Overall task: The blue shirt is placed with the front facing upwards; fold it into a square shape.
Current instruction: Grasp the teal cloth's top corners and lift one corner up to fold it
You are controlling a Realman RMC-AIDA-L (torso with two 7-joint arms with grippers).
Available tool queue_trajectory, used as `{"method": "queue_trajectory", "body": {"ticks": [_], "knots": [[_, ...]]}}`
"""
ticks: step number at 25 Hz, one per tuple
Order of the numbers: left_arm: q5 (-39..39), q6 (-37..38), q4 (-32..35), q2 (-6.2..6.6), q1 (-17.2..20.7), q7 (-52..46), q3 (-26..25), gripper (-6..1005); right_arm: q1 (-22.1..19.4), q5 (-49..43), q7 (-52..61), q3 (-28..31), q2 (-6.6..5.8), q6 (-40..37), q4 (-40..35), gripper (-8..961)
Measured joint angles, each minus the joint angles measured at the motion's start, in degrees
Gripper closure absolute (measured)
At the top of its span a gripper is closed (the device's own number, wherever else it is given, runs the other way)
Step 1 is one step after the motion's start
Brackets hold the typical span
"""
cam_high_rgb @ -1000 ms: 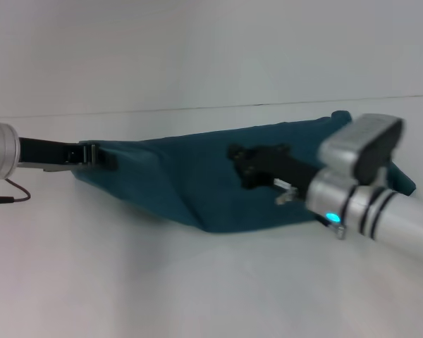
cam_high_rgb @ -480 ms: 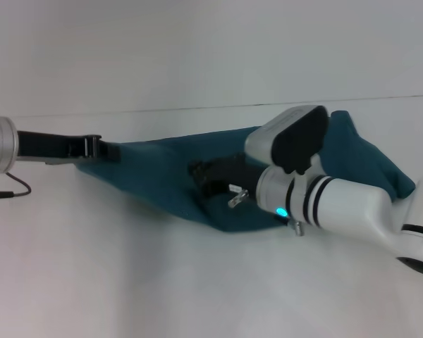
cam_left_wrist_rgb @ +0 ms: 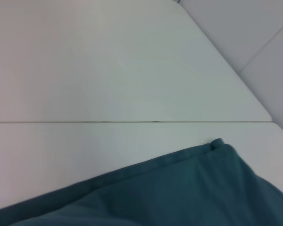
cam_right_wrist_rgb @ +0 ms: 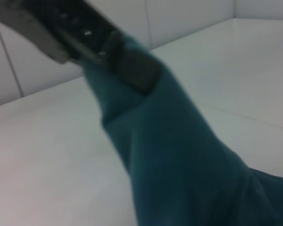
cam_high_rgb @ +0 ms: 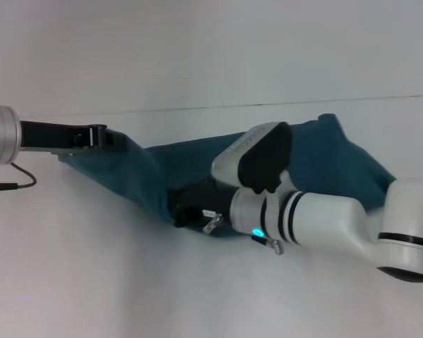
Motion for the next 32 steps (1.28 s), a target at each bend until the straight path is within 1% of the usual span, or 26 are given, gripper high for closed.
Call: {"method": "queue_trajectory", "body": {"ticks": [7, 10, 12, 15, 17, 18, 20, 24, 29, 32], "knots": [[-0.6, 0.7, -1.4, -0.41, -0.2, 0.1, 0.2, 970, 0.4, -8.7, 0.0, 7.4, 0.08, 0.6, 2.8, 926], [-0.6, 0.8, -1.4, -0.52, -0.2, 0.2, 0.2, 970, -0.8, -11.2, 0.0, 10.3, 0.01, 0.6, 3.7, 926], [-0.6, 0.8, -1.5, -0.56, -0.2, 0.2, 0.2, 970, -2.8, -11.5, -0.2, 12.5, -0.31, -0.8, 3.9, 926], [-0.7, 1.2, -1.8, -0.57, 0.0, 0.2, 0.1, 970, -9.1, -11.5, -0.3, 18.4, -1.0, -7.0, 2.2, 926], [-0.7, 1.5, -2.2, -0.57, 0.1, 0.2, 0.0, 970, -13.1, -11.5, -0.3, 21.8, -1.11, -11.3, 0.4, 926], [-0.7, 1.7, -2.5, -0.57, 0.1, 0.2, -0.1, 971, -14.5, -11.5, -0.3, 23.0, -1.13, -12.6, -0.5, 926], [-0.8, 2.0, -3.0, -0.57, 0.2, 0.3, -0.3, 971, -15.6, -11.5, -0.2, 23.6, -1.15, -12.1, -1.1, 926], [-1.0, 2.9, -4.7, -0.57, 0.1, 0.2, -0.4, 971, -14.6, -14.2, -0.4, 23.0, -0.9, -8.2, -0.8, 927], [-2.2, 3.4, -5.7, -0.57, -0.1, -0.1, -0.1, 971, -10.9, -18.4, -0.5, 23.3, -0.55, -2.1, 1.7, 927], [-3.3, 4.0, -6.0, -0.57, -0.1, 0.2, -0.1, 971, -9.2, -20.4, -0.6, 23.4, -0.41, -1.0, 3.2, 927]]}}
